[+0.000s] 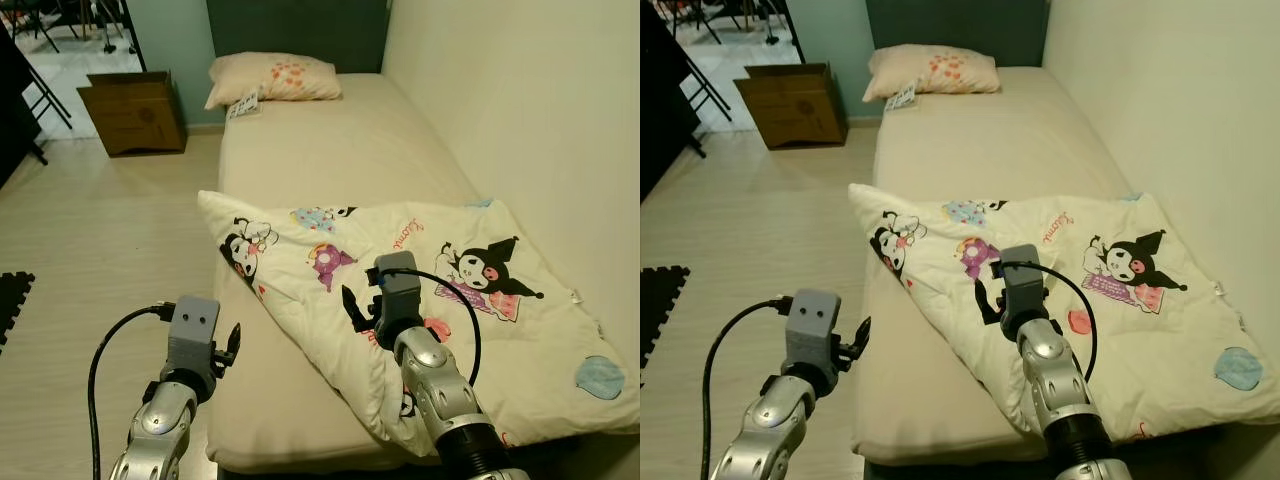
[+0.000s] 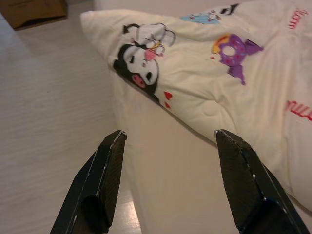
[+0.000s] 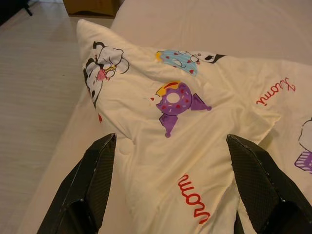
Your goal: Clean up the room
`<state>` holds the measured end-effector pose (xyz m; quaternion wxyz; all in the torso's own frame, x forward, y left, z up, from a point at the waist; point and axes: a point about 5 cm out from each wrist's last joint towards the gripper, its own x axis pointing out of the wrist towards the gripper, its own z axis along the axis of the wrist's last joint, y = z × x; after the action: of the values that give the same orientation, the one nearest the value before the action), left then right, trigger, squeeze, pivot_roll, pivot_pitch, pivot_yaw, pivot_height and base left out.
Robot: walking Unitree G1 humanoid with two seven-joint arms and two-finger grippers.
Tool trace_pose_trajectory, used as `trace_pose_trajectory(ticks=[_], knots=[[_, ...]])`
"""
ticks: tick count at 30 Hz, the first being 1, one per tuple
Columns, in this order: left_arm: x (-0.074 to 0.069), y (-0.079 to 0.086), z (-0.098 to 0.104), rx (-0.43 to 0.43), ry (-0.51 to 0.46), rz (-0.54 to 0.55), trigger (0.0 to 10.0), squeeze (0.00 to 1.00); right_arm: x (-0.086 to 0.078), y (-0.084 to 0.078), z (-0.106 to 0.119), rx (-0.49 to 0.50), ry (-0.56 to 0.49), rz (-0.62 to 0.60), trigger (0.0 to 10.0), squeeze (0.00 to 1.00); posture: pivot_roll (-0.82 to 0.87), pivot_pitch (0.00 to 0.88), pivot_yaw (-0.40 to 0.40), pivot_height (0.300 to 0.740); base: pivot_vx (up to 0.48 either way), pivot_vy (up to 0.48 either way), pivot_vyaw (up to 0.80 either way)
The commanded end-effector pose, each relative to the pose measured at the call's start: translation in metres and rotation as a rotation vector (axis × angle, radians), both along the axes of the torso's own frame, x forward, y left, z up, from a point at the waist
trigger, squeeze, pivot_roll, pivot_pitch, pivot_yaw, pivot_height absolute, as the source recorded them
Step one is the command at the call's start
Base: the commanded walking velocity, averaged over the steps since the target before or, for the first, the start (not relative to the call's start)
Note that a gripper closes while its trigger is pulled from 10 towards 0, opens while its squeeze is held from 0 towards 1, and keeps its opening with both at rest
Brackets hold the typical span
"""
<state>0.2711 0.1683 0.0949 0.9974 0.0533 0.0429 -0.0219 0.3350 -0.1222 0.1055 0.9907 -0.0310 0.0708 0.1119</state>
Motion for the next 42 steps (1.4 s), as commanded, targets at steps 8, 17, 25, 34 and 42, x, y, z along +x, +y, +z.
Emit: trace_pose_trajectory(ticks=[8, 17, 25, 34, 42], knots=[[0.001, 0.002, 0.004, 0.021, -0.018, 0.000, 10.0, 0.00, -0.005, 0.000, -0.011, 0.034, 0.030, -0.011, 10.0, 0.00, -0.06, 0.159, 0.026, 0.665, 0.000, 0.000, 0.00], [0.002, -0.001, 0.004, 0.019, -0.024, -0.013, 10.0, 0.00, -0.004, -0.003, -0.012, 0.040, 0.033, -0.018, 10.0, 0.00, -0.06, 0.159, 0.031, 0.635, 0.000, 0.000, 0.00], [0.002, -0.006, 0.005, 0.020, -0.030, -0.033, 10.0, 0.00, -0.005, -0.003, -0.013, 0.042, 0.035, -0.016, 10.0, 0.00, -0.06, 0.156, 0.033, 0.605, 0.000, 0.000, 0.00], [-0.001, -0.010, 0.004, 0.015, -0.028, -0.053, 10.0, 0.00, -0.004, 0.000, -0.013, 0.045, 0.025, -0.011, 10.0, 0.00, -0.05, 0.155, 0.034, 0.600, 0.000, 0.000, 0.00], [-0.004, -0.013, 0.002, 0.012, -0.019, -0.060, 10.0, 0.00, -0.004, 0.001, -0.013, 0.049, 0.026, -0.005, 10.0, 0.00, -0.05, 0.154, 0.032, 0.600, 0.000, 0.000, 0.00]])
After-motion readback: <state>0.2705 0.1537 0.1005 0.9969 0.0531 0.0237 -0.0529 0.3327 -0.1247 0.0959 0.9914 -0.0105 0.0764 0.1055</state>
